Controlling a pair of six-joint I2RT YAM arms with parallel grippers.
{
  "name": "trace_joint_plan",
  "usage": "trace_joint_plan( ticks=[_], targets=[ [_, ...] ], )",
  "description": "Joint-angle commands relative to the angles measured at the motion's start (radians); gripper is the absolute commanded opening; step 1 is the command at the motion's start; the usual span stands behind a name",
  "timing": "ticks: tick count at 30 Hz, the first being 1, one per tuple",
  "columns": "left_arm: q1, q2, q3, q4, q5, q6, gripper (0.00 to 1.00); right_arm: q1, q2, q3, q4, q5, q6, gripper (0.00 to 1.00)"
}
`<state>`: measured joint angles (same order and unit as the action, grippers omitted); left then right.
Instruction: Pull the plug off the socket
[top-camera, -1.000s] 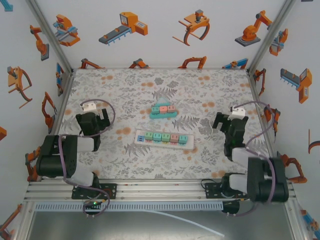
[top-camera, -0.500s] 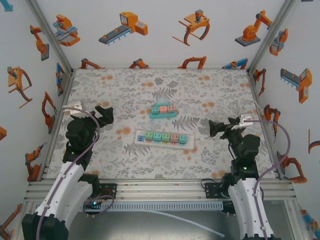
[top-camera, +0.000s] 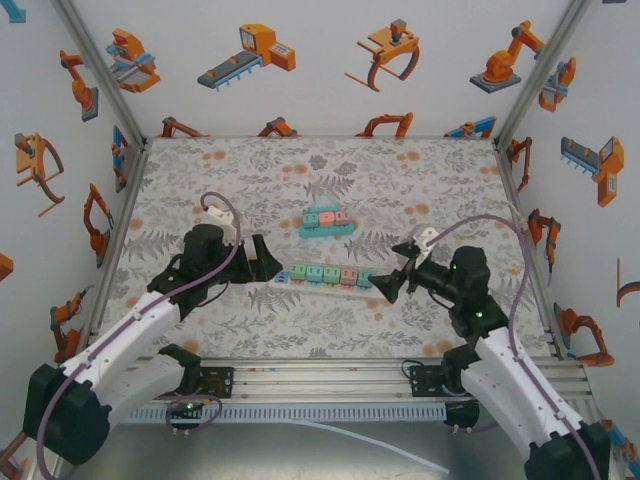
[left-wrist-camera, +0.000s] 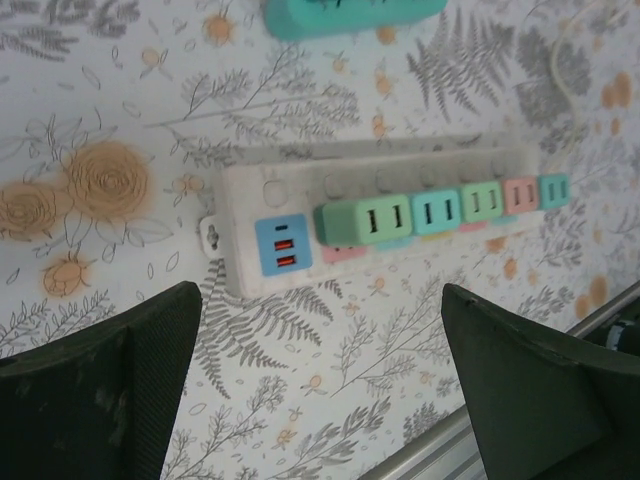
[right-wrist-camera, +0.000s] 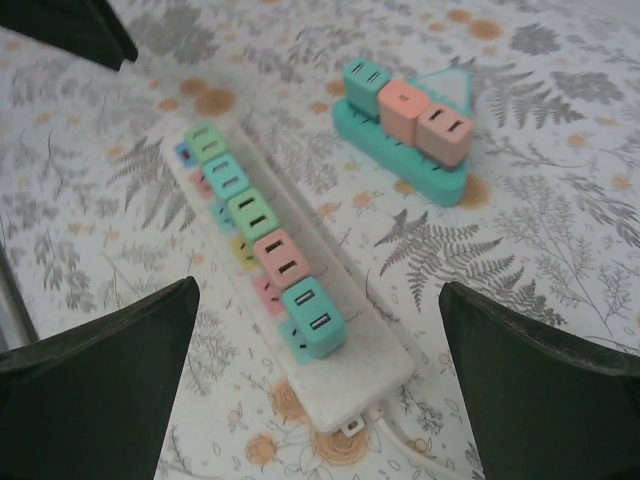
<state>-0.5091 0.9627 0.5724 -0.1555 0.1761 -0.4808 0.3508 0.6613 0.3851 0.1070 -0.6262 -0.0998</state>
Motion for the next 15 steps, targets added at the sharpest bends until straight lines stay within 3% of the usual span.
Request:
trace_joint_plan(
  ticks=[1,4,11,15],
  targets=[
    [-0.003,0.042,0.030,-0.061,-0.005,0.046,0.97,0.054,0.078,0.082,-0.142,0.069,-0.224,0.95],
    [-0.001,0.100,0.045,-0.050,-0.031,0.045,0.97,0.091,0.169,0.128,-0.205,0.142,-0.324,0.92],
    [0.002,0.248,0.093,-0.003,-0.045,0.053,0.99,0.169,0.383,0.213,-0.248,0.242,-0.467,0.62],
    [0.003,0.322,0.117,0.014,-0.086,0.021,0.93,0.200,0.482,0.242,-0.263,0.239,-0.516,0.57]
  ],
)
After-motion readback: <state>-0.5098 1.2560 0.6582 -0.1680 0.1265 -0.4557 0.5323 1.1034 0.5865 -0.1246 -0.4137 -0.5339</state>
